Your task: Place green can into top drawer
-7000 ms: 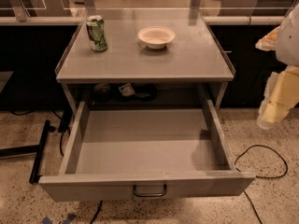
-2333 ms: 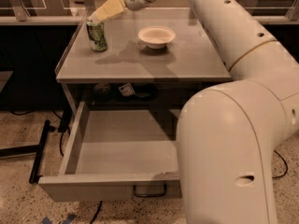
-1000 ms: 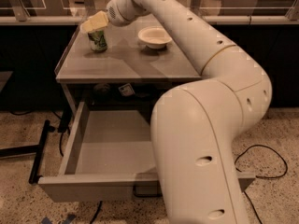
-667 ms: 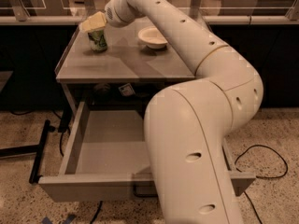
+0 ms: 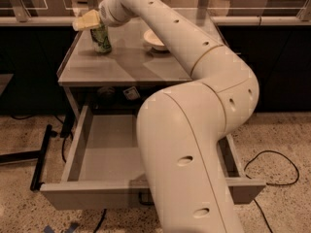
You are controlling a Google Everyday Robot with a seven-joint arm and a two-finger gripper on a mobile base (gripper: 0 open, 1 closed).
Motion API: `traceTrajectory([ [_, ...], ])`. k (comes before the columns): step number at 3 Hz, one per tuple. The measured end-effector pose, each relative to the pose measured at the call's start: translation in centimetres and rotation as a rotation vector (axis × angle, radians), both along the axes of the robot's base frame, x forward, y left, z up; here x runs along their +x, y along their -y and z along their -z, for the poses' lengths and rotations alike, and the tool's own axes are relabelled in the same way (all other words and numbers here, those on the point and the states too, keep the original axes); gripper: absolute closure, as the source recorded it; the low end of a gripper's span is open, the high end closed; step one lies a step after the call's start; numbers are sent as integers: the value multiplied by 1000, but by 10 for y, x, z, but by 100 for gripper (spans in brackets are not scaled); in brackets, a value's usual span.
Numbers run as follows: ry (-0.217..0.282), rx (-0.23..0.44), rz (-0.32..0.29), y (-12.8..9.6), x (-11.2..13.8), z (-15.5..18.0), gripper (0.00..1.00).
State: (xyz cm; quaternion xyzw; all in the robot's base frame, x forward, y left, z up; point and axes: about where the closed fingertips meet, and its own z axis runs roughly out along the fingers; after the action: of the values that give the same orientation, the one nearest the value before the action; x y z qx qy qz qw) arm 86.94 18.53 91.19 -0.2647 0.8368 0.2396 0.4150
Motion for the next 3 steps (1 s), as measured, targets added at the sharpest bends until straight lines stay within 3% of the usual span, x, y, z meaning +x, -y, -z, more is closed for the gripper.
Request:
traceTrajectory([
  [1, -31, 7, 3, -15, 4, 6, 17],
  [3, -80, 16, -12, -40, 8, 17, 65],
])
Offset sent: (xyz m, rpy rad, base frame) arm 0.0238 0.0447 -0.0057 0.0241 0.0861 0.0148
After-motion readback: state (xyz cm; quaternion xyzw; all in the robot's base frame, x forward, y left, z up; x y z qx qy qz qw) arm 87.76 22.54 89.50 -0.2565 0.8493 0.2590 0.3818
